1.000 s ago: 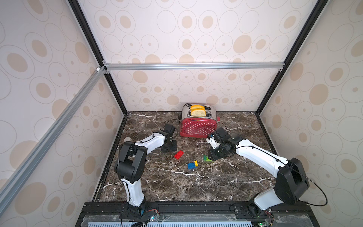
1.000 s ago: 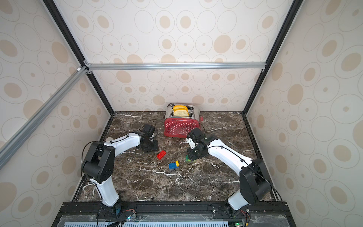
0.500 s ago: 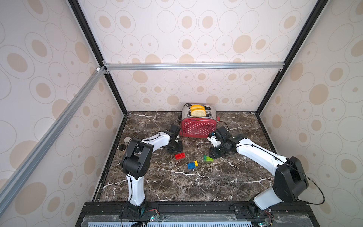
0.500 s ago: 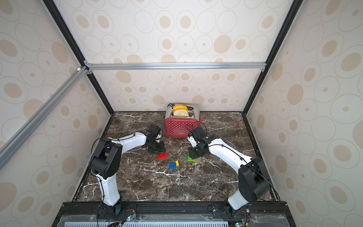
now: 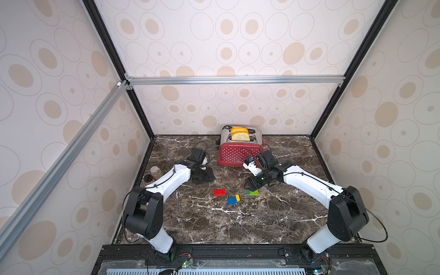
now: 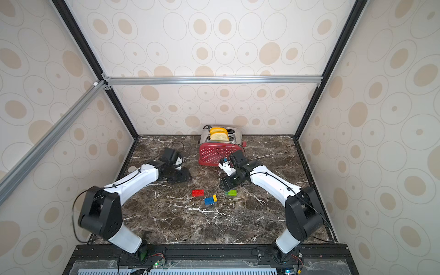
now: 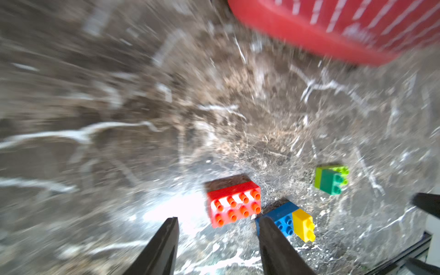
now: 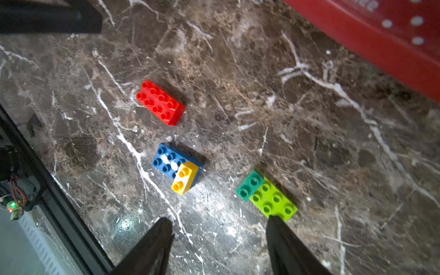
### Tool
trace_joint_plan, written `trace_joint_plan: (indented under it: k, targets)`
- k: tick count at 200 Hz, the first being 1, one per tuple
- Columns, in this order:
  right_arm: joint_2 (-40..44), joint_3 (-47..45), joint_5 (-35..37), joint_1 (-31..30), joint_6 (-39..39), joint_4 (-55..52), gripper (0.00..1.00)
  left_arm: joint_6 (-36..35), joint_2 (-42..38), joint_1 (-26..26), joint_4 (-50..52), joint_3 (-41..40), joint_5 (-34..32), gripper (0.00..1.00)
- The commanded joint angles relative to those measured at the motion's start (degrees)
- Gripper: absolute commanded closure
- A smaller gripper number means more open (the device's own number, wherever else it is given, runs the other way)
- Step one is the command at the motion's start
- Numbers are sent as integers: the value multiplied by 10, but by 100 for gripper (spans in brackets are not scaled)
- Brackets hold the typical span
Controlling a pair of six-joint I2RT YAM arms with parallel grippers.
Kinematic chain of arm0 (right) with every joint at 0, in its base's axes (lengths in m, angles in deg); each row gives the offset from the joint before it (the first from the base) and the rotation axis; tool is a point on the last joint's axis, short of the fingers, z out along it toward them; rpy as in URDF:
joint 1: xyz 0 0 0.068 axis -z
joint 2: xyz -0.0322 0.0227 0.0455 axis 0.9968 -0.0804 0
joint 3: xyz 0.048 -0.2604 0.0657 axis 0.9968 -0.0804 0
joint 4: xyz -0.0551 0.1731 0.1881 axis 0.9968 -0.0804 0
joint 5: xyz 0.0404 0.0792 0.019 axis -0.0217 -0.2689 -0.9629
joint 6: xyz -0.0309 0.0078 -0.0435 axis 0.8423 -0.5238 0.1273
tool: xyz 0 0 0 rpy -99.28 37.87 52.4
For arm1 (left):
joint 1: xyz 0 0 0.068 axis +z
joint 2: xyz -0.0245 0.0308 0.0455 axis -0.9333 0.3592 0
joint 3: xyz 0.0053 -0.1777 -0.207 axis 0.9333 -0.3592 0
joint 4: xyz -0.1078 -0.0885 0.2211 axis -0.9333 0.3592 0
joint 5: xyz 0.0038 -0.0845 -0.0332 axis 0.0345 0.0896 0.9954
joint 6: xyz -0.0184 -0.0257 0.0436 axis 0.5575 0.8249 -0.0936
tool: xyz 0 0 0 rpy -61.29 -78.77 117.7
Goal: Assemble the number 5 with lego
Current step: Adjust the lego brick at the center of the board.
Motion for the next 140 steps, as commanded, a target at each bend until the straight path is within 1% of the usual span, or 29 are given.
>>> trace_joint_plan:
  k: [1, 23, 48, 63, 96, 114, 140]
  targets:
    - [-13, 36, -32, -28, 84, 14, 31, -18, -61, 19, 52, -33, -19, 43]
    - [-46, 59, -68, -44, 144, 19, 31, -6, -115, 47, 59, -84, -9, 42]
    - [-82, 84, -68, -72, 224, 19, 31, 7, -170, 77, 61, -137, 1, 41]
    - [-116, 108, -62, -86, 261, 9, 32, 12, -190, 89, 66, -156, 5, 41]
    - [-205, 184, -49, -102, 308, -31, 32, 18, -223, 108, 80, -176, 11, 41]
    - [-233, 203, -48, -113, 333, -24, 32, 17, -235, 111, 89, -178, 9, 41]
    - [-269, 229, -41, -127, 345, -22, 32, 16, -249, 113, 102, -184, 5, 41]
